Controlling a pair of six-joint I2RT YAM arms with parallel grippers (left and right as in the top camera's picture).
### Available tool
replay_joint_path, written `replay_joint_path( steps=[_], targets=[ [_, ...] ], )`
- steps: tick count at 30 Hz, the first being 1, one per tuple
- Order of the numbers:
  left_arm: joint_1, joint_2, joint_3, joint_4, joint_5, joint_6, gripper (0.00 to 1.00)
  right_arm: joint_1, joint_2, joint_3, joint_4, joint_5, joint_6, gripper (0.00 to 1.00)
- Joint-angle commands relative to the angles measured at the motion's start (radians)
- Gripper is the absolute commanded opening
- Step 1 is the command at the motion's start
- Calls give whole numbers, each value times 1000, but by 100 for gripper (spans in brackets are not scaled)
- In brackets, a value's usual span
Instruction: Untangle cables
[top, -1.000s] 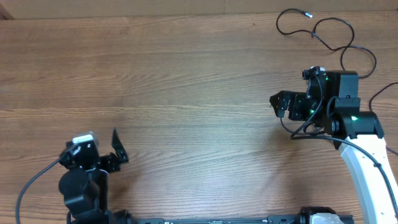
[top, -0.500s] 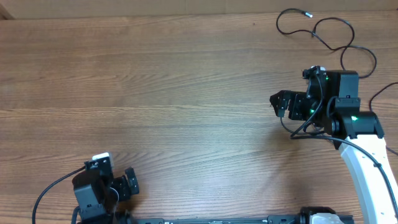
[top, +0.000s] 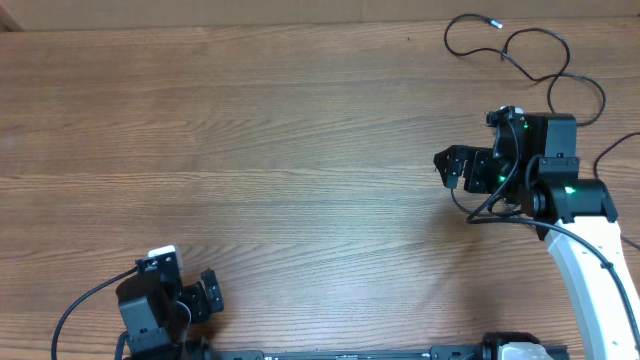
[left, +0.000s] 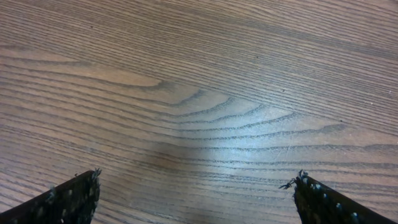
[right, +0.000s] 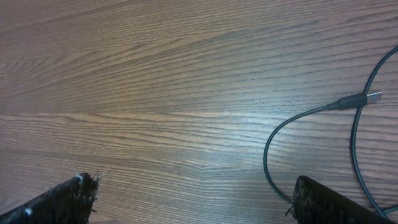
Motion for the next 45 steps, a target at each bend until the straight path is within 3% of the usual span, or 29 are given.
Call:
replay_joint_path(
  steps=[1,12,15,21,28,32,38,45],
  targets=[
    [-6,-9,0,-2,-10,8,100,4,-16,26,6,3,7,100],
    [-6,-9,0,-2,-10,8,100,3,-16,24,19,43,2,100],
    [-6,-9,0,-2,-10,8,100,4,-35,13,99,111,2,100],
    [-6,-9,0,-2,-10,8,100,4,-238,-175,523,176,-2,100],
    [-6,-9,0,-2,-10,8,100,-57,-601,-655,1102,198,0,100],
    [-6,-9,0,-2,-10,8,100,-77,-758,-847,1306,193,3,100],
    [-6,-9,0,-2,-10,8,100,-87,-941,-952,1356,195,3,100],
    [-6,-9,0,-2,-10,8,100,-87,-1107,-953,1233,216,2,100]
  ],
)
